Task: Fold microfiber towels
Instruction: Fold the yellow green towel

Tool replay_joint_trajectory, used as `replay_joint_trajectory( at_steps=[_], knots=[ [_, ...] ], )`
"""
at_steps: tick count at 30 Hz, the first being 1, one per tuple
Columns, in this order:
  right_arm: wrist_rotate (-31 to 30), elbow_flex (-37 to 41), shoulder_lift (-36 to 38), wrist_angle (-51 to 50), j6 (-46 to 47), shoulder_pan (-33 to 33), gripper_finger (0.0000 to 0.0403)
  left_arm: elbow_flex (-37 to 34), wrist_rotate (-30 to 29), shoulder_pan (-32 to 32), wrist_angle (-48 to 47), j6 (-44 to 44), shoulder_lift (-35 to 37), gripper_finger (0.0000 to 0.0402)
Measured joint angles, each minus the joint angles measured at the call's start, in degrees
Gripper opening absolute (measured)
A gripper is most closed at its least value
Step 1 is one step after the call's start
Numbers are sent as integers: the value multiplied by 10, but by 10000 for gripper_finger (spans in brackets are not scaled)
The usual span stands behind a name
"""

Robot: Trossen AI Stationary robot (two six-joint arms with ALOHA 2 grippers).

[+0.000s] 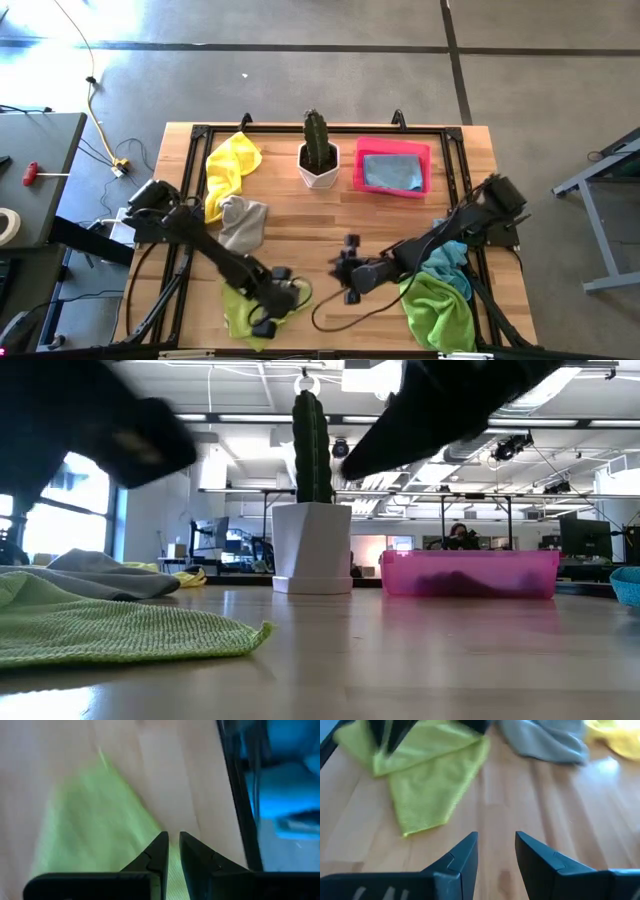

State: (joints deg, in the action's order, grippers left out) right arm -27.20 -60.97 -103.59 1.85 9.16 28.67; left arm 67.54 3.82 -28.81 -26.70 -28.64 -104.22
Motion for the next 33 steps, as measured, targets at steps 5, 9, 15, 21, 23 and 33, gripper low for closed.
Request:
replay_joint_trajectory(
  at_steps=[5,9,15,21,23,33],
  knots=[
    [71,0,-76,129,-106,-3,124,0,11,-52,-75,-121,3,39],
    [124,0,-132,239,-166,-6,124,0,12,-90,-108,-200,3,39],
    [169,-1,-176,319,-207,-13,124,-1,-30,-123,-112,-278,3,39],
    [213,-5,-222,374,-177,-27,124,-1,-37,-141,-112,-335,3,39],
    [229,-20,-237,373,-162,-29,124,-1,-42,-146,-109,-343,3,39],
    [253,-172,-298,187,-118,-34,123,-1,-59,-156,-105,-359,3,39]
  ],
)
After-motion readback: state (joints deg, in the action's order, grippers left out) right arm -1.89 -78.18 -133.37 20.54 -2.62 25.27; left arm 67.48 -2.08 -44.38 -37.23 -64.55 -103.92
